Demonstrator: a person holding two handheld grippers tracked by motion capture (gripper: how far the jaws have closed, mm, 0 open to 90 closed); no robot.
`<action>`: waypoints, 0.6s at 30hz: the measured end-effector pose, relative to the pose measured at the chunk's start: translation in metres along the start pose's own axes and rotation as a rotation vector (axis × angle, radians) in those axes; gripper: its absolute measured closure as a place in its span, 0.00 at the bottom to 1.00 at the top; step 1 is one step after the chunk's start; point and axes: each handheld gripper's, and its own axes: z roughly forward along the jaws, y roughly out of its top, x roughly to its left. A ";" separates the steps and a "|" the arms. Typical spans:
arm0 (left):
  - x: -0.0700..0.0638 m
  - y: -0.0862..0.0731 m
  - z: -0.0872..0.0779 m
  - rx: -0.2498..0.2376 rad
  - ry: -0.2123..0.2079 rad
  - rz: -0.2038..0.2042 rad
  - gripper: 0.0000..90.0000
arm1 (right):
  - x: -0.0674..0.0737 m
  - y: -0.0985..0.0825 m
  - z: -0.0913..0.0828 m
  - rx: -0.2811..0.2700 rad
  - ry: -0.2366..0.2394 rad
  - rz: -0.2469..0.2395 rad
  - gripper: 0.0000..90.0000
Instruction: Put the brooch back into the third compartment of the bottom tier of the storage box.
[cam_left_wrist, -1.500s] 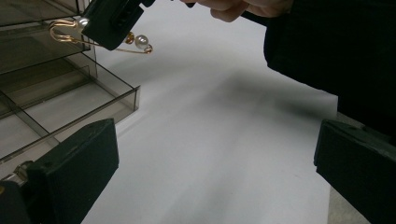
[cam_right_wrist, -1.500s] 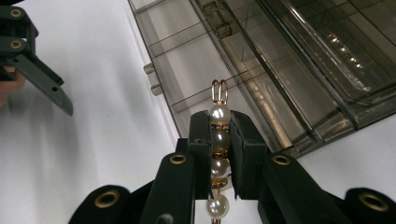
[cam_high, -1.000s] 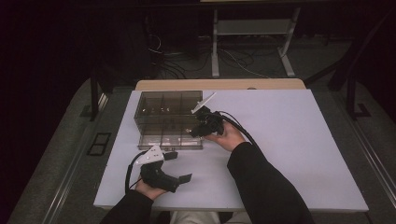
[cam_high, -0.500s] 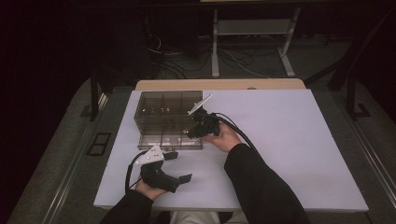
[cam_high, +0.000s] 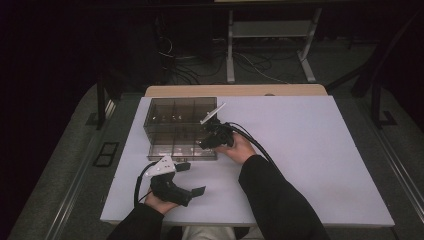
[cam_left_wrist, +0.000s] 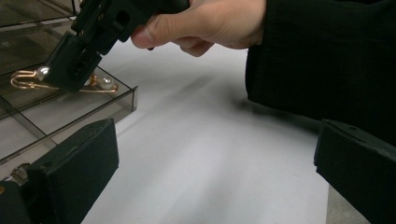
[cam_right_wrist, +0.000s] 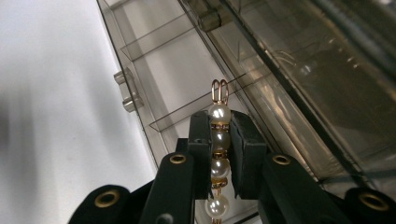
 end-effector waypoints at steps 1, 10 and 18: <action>0.000 0.000 0.000 0.000 0.000 0.001 0.00 | 0.000 0.000 0.001 0.002 0.001 0.002 0.88; 0.000 0.000 0.000 0.002 -0.003 0.003 0.00 | 0.000 -0.003 0.013 0.022 0.001 0.008 0.88; 0.000 0.000 0.001 0.006 -0.005 0.004 0.00 | 0.001 -0.005 0.019 0.041 -0.004 0.000 0.87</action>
